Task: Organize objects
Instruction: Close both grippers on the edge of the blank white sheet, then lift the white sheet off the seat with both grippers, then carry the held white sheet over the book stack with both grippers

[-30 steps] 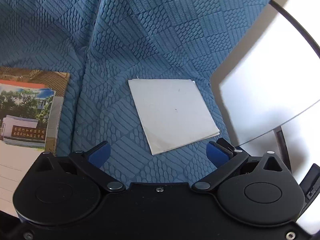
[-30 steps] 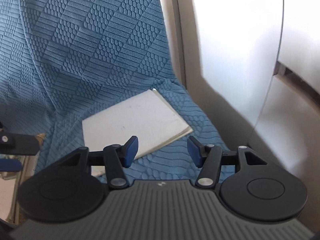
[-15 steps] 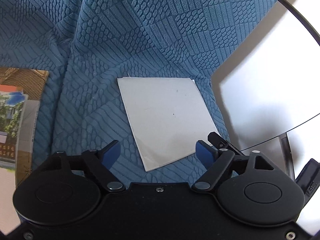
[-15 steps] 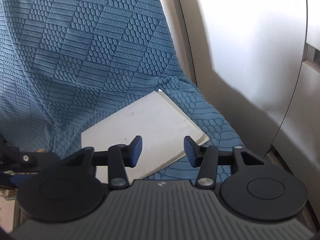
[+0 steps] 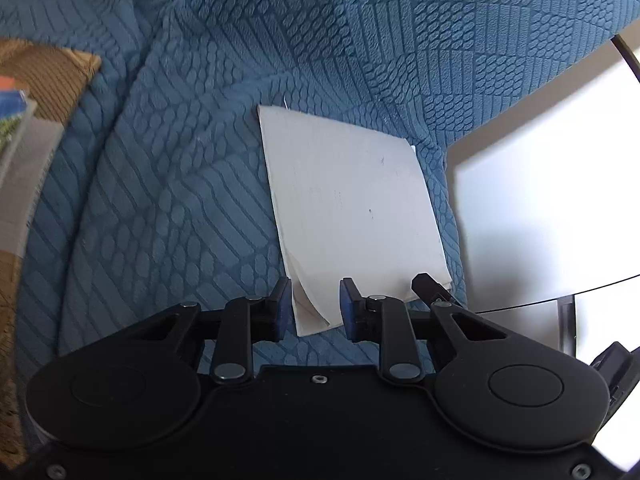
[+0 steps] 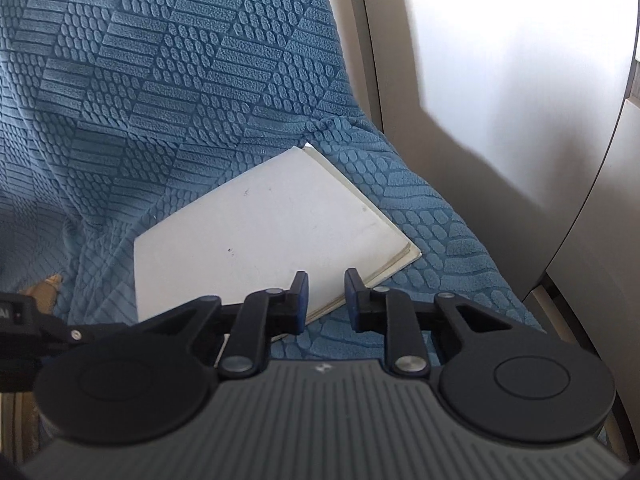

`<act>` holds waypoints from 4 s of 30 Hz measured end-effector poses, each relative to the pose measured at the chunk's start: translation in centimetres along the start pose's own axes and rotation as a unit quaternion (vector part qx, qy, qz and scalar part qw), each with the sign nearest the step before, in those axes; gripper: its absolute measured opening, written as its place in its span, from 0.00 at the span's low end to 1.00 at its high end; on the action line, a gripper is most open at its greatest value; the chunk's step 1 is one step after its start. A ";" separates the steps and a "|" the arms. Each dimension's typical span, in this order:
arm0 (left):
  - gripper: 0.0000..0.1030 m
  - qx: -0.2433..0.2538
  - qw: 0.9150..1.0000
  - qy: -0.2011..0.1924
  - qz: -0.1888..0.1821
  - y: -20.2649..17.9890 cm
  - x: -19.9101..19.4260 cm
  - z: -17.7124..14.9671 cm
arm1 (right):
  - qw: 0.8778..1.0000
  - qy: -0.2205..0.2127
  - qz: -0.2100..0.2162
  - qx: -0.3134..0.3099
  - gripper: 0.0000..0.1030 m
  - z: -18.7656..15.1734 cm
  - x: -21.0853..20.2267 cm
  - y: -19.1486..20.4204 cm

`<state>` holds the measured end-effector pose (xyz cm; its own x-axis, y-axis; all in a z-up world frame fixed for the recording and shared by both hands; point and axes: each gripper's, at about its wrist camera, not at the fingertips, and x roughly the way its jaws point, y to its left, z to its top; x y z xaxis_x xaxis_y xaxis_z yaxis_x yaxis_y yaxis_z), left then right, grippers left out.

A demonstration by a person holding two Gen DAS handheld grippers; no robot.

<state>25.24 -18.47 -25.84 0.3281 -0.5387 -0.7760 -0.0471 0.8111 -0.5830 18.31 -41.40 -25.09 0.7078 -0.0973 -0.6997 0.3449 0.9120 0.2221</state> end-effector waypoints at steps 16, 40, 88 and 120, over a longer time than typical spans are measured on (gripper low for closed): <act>0.00 -0.023 0.999 -0.001 0.034 -0.6 0.9 -0.3 | 1.000 0.002 0.005 0.010 0.22 0.4 0.0 -0.2; 0.00 -0.029 0.995 -0.041 -0.082 -3.0 -4.8 -2.3 | 0.909 0.075 0.251 0.325 0.52 -0.6 -1.3 -5.3; 0.18 -0.014 0.997 -0.068 -0.034 -0.9 0.2 2.4 | 0.932 0.026 0.217 0.289 0.03 -0.3 -5.1 -7.7; 0.00 0.052 0.990 -0.076 -0.105 -5.6 -8.5 -2.0 | 0.818 0.029 0.279 0.503 0.64 -2.1 -14.6 -3.1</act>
<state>20.84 -18.83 -16.43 0.4582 -0.6644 -0.5904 0.1328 0.7080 -0.6937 5.58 -42.00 -16.96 0.9077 0.2678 -0.3230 0.3310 0.0164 0.9435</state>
